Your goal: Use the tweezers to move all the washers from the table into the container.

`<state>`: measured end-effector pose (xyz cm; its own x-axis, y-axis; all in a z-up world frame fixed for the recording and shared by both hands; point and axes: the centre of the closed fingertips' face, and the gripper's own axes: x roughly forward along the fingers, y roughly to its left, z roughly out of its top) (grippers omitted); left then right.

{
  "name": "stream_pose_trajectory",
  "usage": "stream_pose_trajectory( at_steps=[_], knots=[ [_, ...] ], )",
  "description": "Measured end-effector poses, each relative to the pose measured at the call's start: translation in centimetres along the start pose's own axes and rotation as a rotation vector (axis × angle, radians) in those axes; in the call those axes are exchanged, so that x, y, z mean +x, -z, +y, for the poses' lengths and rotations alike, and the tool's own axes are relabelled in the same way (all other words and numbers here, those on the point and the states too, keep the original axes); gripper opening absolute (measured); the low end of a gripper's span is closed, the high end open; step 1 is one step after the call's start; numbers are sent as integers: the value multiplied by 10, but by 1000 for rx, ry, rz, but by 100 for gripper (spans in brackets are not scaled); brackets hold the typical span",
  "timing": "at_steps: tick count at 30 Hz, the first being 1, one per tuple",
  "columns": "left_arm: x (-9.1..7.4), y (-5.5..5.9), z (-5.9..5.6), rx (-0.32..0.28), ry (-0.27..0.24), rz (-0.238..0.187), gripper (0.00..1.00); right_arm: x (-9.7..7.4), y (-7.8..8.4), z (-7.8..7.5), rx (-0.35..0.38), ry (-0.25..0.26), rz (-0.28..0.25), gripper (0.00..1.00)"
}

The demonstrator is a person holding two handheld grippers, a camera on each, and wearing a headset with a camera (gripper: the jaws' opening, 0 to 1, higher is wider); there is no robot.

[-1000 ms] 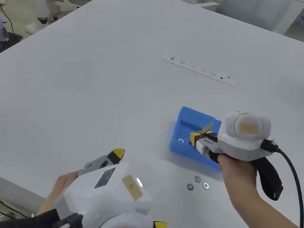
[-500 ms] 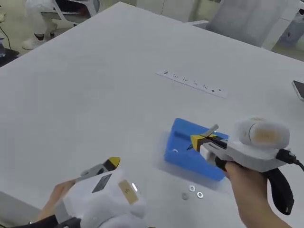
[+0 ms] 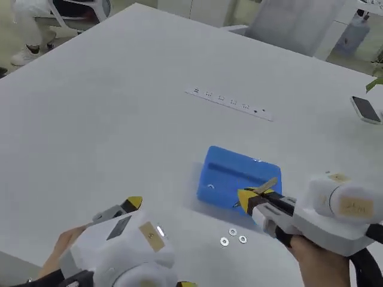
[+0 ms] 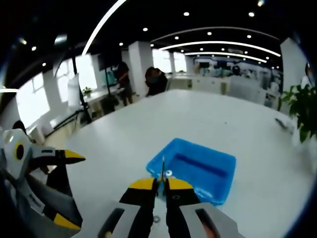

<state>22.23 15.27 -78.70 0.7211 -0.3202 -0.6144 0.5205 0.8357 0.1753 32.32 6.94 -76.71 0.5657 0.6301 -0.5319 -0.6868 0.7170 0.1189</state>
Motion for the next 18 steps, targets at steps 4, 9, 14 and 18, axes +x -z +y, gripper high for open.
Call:
stream_pose_trajectory(
  at_steps=[4,9,14,18],
  knots=[
    [1,2,0,8,0,10,92,3,21,3,0,0,46,4],
    [1,3,1,8,-4,15,92,8,39,2,10,-6,88,4],
    [2,4,1,6,-5,20,91,12,47,0,19,-9,110,4],
    [2,4,0,12,-3,25,91,16,53,2,10,-5,126,4]
  ],
)
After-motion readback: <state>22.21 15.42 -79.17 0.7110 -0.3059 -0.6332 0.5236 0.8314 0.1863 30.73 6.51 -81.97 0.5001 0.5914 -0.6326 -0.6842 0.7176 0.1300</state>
